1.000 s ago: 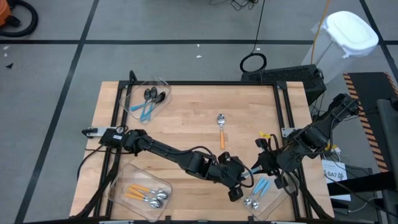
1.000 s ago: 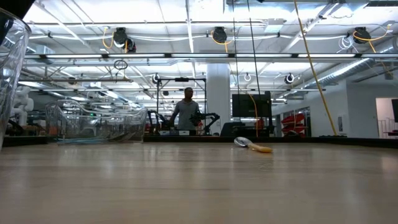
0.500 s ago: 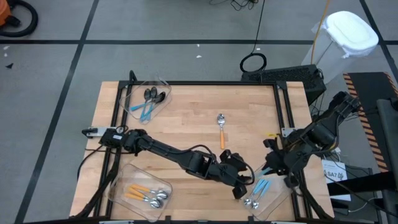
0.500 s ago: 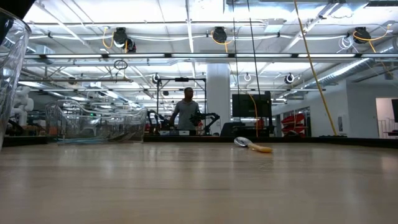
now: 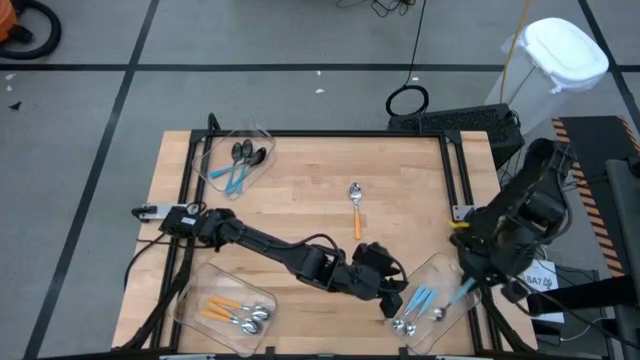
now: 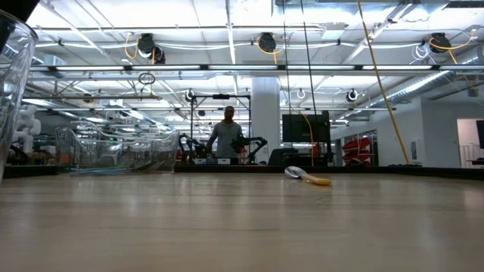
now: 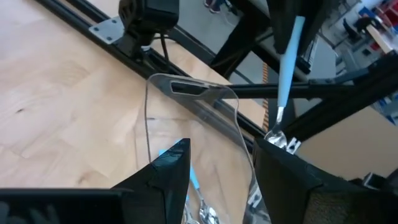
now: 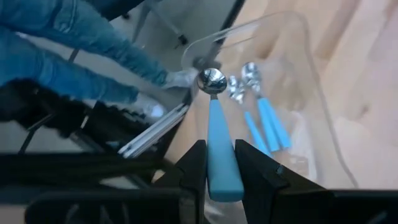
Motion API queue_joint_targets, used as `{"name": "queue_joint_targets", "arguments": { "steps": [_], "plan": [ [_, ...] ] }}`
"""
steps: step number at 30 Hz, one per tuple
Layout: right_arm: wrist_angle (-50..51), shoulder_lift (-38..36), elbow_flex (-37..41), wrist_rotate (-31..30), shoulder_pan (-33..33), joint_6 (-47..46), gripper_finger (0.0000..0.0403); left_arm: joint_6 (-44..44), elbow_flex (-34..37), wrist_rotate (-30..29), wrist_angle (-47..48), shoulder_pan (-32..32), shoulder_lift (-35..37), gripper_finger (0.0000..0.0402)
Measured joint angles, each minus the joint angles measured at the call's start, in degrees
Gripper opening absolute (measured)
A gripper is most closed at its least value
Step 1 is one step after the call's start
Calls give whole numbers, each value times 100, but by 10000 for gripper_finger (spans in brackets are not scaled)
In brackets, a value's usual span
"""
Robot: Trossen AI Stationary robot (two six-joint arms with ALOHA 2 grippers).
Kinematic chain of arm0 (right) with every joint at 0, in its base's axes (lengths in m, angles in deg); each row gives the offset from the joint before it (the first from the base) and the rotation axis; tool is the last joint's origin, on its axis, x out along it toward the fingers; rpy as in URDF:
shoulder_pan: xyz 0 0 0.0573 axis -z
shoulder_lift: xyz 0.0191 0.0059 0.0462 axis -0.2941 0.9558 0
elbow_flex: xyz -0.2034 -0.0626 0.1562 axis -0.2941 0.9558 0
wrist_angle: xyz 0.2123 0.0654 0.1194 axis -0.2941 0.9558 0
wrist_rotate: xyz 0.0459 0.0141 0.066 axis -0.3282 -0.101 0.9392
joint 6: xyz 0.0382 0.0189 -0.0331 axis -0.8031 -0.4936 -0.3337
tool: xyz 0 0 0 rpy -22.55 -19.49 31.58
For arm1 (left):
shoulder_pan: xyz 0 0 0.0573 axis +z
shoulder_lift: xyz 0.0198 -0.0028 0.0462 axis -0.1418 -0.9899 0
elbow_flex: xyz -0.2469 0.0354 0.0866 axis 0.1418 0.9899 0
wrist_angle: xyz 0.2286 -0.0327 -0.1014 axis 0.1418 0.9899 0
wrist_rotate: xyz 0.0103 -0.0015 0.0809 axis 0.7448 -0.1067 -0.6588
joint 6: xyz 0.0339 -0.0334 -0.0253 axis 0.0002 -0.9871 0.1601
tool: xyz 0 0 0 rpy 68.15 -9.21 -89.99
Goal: Sort silverware by color (type)
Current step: Put the light blue spoon into the bottom right transparent bin
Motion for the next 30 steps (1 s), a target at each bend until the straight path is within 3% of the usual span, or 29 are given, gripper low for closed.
{"name": "queue_joint_targets", "arguments": {
  "steps": [3, 19, 30],
  "plan": [
    [14, -16, 0, -104, -351, -69, 59, -140, 0, -158, -4, -59, 0, 173],
    [-240, 167, 269, -2257, -1624, 369, 59, -1318, 0, -313, 380, -196, 4, 173],
    [-1317, 140, 1708, -2410, -1744, 432, 59, -1352, 0, -457, 546, -195, 9, 173]
  ]
}}
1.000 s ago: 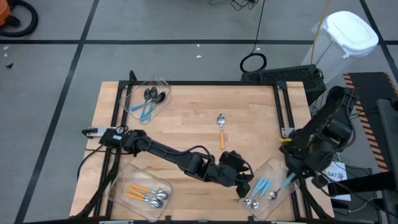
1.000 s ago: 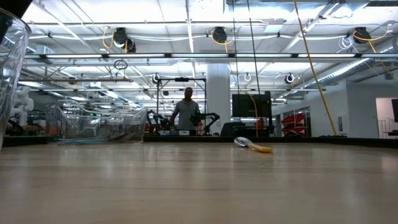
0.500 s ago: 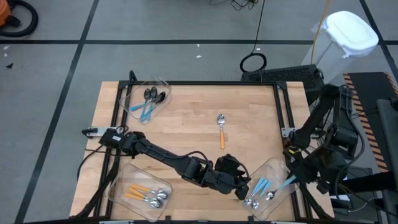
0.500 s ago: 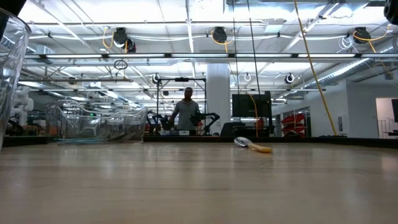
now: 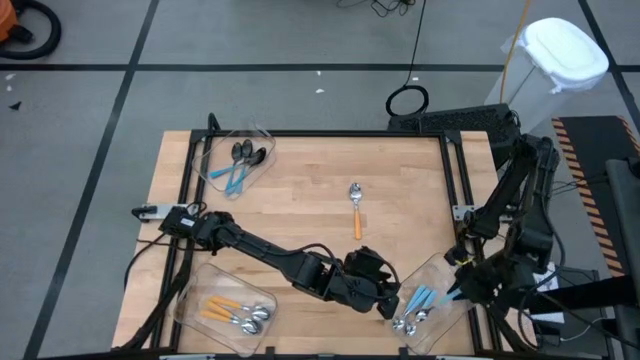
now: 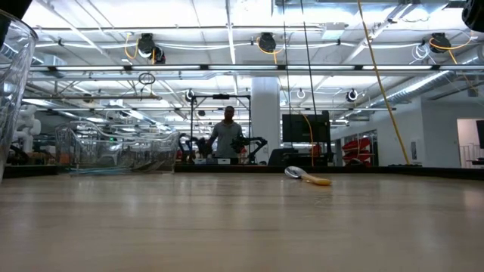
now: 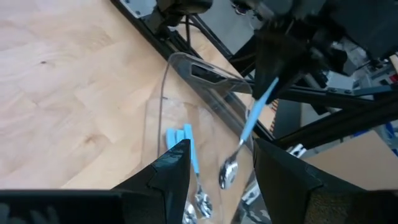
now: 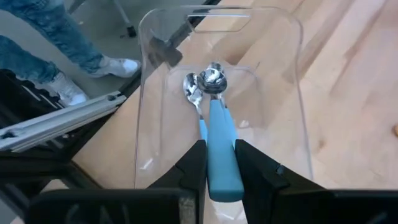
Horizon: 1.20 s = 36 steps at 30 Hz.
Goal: Sort silverware by color (type)
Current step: Put the light blue spoon into the bottom right transparent bin
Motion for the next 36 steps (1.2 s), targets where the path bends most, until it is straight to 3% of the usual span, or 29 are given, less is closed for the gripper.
{"name": "queue_joint_targets", "arguments": {
  "steps": [10, 25, 36],
  "plan": [
    [-1474, -2, 886, 2, 7, 534, 64, 13, 0, -120, 55, 63, 2, 173],
    [-2347, -2, 1775, -11, 340, 627, 65, 11, 0, -136, 51, 106, 0, 172],
    [-2682, 0, 2016, -17, 647, 867, 69, -11, 0, -136, 44, 150, 2, 172]
  ]
}}
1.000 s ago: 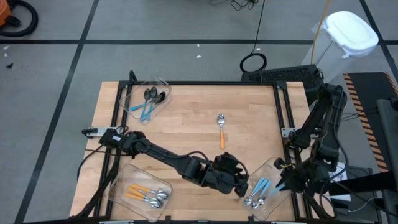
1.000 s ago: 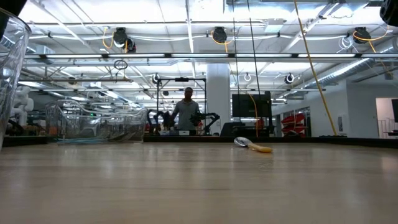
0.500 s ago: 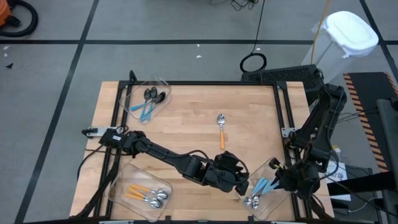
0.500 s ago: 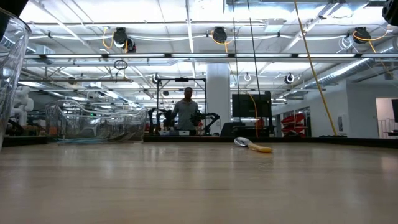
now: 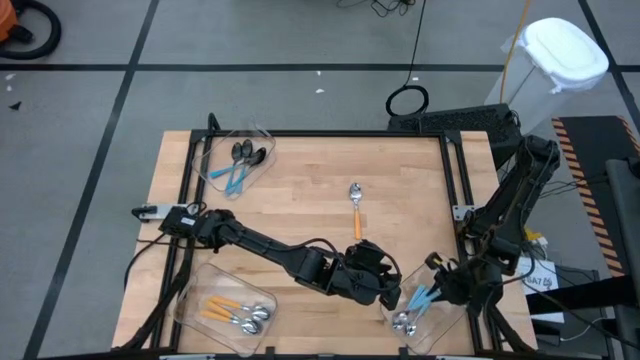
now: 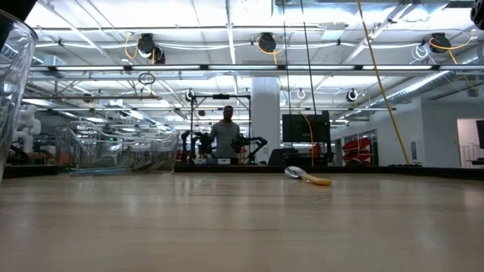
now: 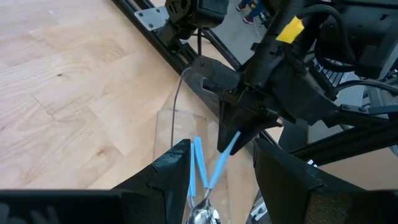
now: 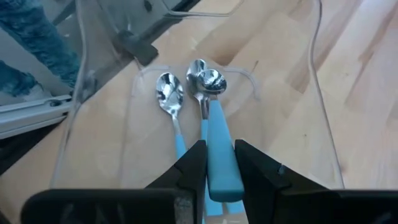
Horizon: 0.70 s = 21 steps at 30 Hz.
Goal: Sort silverware by color (type)
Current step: Put the light blue spoon into the bottom right transparent bin
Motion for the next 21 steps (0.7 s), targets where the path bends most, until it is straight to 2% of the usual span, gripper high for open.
{"name": "queue_joint_targets", "arguments": {
  "steps": [21],
  "plan": [
    [-310, 578, 24, 22, 24, 41, 70, -125, 0, 0, -1, 2, -2, 172]
  ]
}}
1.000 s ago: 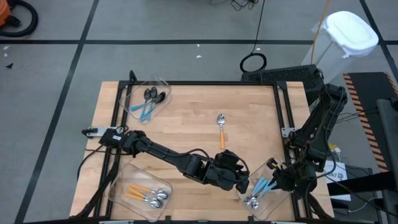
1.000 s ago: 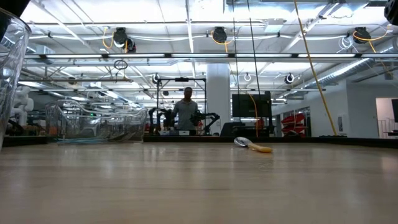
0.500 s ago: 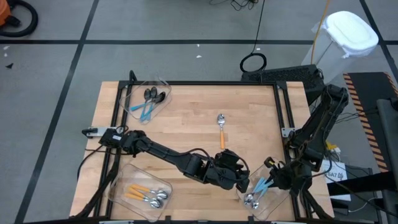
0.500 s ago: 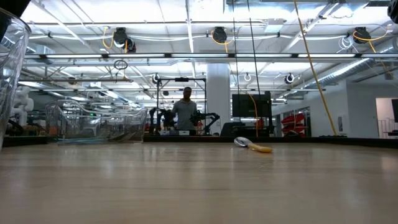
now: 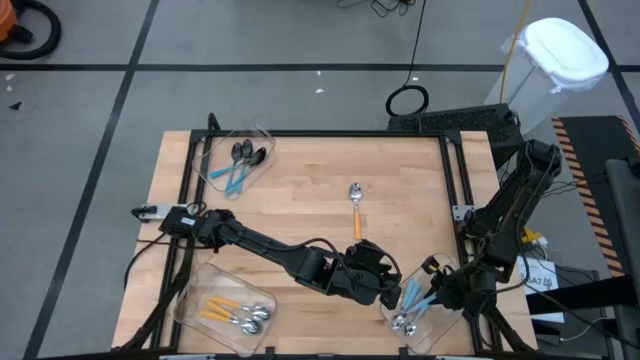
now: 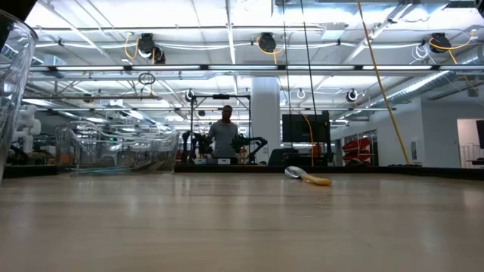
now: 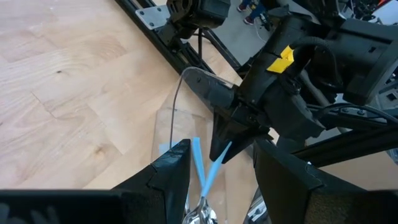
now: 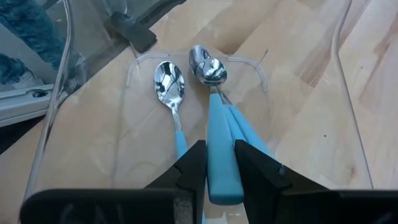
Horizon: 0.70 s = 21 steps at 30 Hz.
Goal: Sort silverware by color (type)
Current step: Put the light blue spoon into the bottom right transparent bin, then put the yellow spoon into the bottom left transparent bin
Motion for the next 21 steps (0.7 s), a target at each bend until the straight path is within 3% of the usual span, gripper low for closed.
{"name": "queue_joint_targets", "arguments": {
  "steps": [13, 21],
  "plan": [
    [41, 177, 0, 144, -2, -57, 72, 22, 0, 0, 3, 4, 0, 172],
    [44, 198, 0, 153, -2, -50, 112, 22, 0, 2, 5, 4, 0, 172]
  ]
}}
